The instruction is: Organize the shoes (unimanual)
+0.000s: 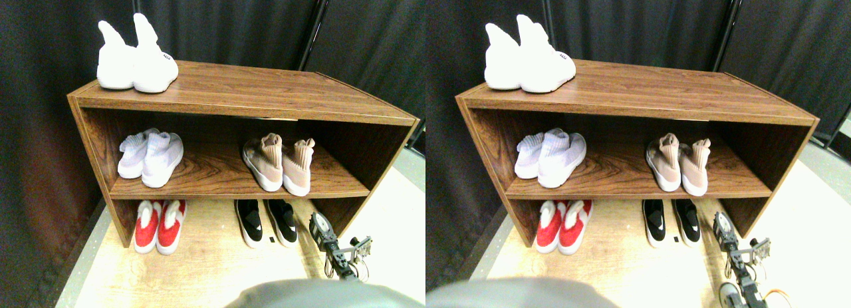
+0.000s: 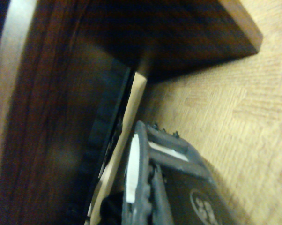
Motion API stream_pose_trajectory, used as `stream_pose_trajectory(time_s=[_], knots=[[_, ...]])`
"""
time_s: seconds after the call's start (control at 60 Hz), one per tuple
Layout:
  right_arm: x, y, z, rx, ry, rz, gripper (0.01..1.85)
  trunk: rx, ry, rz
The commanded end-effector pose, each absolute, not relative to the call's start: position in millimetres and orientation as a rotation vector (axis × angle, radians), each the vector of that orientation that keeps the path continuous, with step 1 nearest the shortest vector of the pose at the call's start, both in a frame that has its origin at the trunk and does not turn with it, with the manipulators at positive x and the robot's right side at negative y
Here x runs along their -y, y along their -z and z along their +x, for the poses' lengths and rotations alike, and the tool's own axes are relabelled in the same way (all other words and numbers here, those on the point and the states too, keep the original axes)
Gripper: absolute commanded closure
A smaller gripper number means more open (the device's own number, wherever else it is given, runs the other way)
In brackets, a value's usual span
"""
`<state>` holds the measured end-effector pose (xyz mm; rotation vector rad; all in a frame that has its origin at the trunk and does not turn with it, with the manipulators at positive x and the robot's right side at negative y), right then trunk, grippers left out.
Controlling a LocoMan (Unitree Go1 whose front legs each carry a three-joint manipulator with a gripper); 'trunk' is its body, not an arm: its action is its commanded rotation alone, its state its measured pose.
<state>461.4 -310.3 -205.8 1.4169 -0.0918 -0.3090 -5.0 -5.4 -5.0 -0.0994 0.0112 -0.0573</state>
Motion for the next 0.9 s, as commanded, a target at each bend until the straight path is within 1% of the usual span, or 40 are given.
stream_pose_trajectory(time_s=[0.017, 0.133, 0.2, 0.317, 0.35, 0.383, 0.417, 0.45, 0.5, 0.567, 0.65, 0.7, 0.75, 0.9], knots=[[310.5, 204.8, 469.2, 0.117, 0.32, 1.447, 1.8, -0.031, 0.044, -0.123], [312.2, 210.9, 476.4, 0.11, 0.346, 1.439, 1.8, -0.027, 0.038, -0.128], [312.3, 216.6, 479.9, 0.11, 0.345, 1.485, 1.8, -0.029, 0.034, -0.13], [310.1, 222.9, 480.5, 0.108, 0.349, 1.485, 1.8, -0.028, 0.028, -0.134], [307.9, 224.5, 479.5, 0.103, 0.338, 1.479, 1.8, -0.028, 0.025, -0.137], [306.3, 226.1, 479.7, 0.081, 0.303, 1.494, 1.8, -0.028, 0.024, -0.138], [305.9, 226.6, 479.8, 0.077, 0.298, 1.499, 1.8, -0.029, 0.022, -0.138], [303.8, 228.7, 480.8, 0.063, 0.282, 1.503, 1.8, -0.03, 0.02, -0.138], [301.9, 229.5, 481.4, 0.063, 0.284, 1.501, 1.8, -0.031, 0.018, -0.138], [296.2, 230.5, 482.1, 0.071, 0.319, 1.511, 1.8, -0.029, 0.014, -0.143], [290.6, 232.3, 483.0, 0.061, 0.323, 1.504, 1.8, -0.029, 0.007, -0.148], [286.4, 233.2, 484.5, 0.034, 0.304, 1.51, 1.8, -0.028, 0.004, -0.149], [284.9, 234.9, 486.7, 0.024, 0.293, 1.508, 1.8, -0.027, 0.001, -0.151], [272.7, 236.6, 491.3, 0.009, 0.313, 1.512, 1.8, -0.024, -0.007, -0.158]])
